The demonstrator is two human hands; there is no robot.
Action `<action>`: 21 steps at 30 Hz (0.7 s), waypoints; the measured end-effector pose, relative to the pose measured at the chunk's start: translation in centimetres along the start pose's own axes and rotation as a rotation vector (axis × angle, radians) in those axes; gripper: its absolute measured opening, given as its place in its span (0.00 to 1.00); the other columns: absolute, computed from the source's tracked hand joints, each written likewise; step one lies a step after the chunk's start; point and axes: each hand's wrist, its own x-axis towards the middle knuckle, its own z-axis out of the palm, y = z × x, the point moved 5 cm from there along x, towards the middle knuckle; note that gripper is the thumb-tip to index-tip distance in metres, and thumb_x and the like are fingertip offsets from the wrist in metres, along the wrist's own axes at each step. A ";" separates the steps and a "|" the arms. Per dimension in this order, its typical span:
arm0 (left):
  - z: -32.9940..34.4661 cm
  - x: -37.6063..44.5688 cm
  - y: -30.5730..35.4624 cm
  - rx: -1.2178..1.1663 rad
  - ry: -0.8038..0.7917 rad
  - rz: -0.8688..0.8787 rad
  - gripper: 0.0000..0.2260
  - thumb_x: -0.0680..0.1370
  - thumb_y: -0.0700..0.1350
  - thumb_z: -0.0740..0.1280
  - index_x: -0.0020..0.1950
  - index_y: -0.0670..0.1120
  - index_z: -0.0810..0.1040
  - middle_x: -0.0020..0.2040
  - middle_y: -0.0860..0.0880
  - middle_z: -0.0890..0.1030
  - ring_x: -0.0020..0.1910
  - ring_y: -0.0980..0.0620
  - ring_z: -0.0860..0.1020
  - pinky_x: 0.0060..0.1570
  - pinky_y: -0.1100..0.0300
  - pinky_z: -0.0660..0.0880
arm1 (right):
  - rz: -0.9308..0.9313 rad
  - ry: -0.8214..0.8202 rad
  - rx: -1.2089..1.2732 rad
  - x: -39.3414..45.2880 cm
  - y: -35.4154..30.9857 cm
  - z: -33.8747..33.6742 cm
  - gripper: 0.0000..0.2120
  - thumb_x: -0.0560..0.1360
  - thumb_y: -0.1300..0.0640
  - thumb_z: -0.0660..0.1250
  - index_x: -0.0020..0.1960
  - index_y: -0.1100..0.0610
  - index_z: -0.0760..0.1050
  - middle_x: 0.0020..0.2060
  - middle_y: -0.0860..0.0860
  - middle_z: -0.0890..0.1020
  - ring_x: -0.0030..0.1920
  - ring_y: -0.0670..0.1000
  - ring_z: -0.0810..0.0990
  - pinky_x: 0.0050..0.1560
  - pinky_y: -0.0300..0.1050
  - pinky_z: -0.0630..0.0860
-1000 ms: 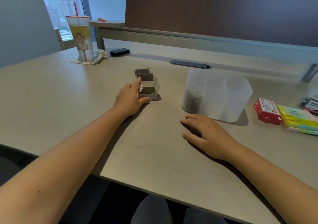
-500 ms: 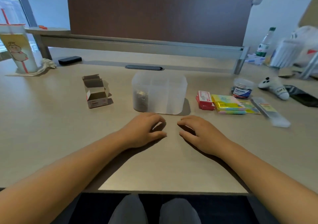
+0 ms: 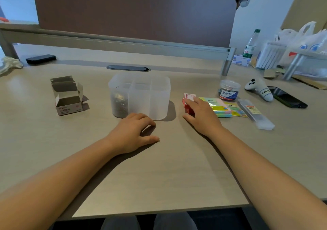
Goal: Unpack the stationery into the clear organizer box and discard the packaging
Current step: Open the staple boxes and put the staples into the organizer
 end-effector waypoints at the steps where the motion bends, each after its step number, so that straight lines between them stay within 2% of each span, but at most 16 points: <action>1: 0.0 0.0 0.0 -0.003 0.000 -0.001 0.22 0.72 0.58 0.64 0.63 0.50 0.71 0.63 0.51 0.72 0.63 0.51 0.67 0.61 0.61 0.63 | -0.004 0.004 0.002 0.1 0.1 0.1 0.24 0.75 0.51 0.61 0.69 0.55 0.62 0.68 0.56 0.67 0.66 0.56 0.66 0.64 0.48 0.65; 6: -0.1 0.0 0.0 -0.006 0.007 -0.004 0.22 0.72 0.58 0.64 0.63 0.50 0.72 0.63 0.51 0.72 0.62 0.51 0.67 0.61 0.61 0.63 | 0.033 0.152 0.068 0.0 0.1 -0.5 0.16 0.73 0.52 0.65 0.55 0.60 0.70 0.57 0.57 0.74 0.54 0.56 0.74 0.51 0.49 0.71; 10: -0.2 -0.2 0.1 -0.014 0.012 -0.003 0.22 0.72 0.58 0.64 0.62 0.50 0.72 0.63 0.51 0.72 0.63 0.51 0.67 0.61 0.61 0.63 | 0.043 0.205 0.182 -0.3 0.3 -0.8 0.13 0.73 0.59 0.65 0.56 0.60 0.71 0.58 0.57 0.73 0.57 0.56 0.73 0.50 0.44 0.71; 13: -0.2 -0.2 0.2 -0.034 0.016 -0.010 0.22 0.72 0.57 0.65 0.62 0.49 0.71 0.62 0.50 0.73 0.61 0.51 0.68 0.59 0.60 0.64 | 0.084 0.257 0.427 -1.7 0.3 -1.8 0.17 0.71 0.63 0.66 0.58 0.59 0.69 0.59 0.56 0.73 0.59 0.52 0.73 0.47 0.36 0.70; 16: -0.4 -0.4 0.3 -0.097 0.041 -0.023 0.25 0.71 0.55 0.67 0.65 0.47 0.68 0.63 0.48 0.73 0.61 0.50 0.69 0.59 0.61 0.65 | 0.089 0.216 0.707 -3.6 -0.4 -2.4 0.19 0.69 0.65 0.69 0.58 0.57 0.68 0.53 0.50 0.73 0.53 0.46 0.73 0.46 0.32 0.72; 21: -1.1 -1.0 0.5 -0.373 0.099 -0.070 0.31 0.70 0.49 0.69 0.70 0.47 0.61 0.69 0.49 0.68 0.65 0.54 0.68 0.58 0.65 0.65 | -0.017 0.061 0.933 -5.6 -3.2 -2.1 0.22 0.68 0.68 0.68 0.54 0.52 0.65 0.52 0.48 0.72 0.57 0.50 0.74 0.51 0.37 0.77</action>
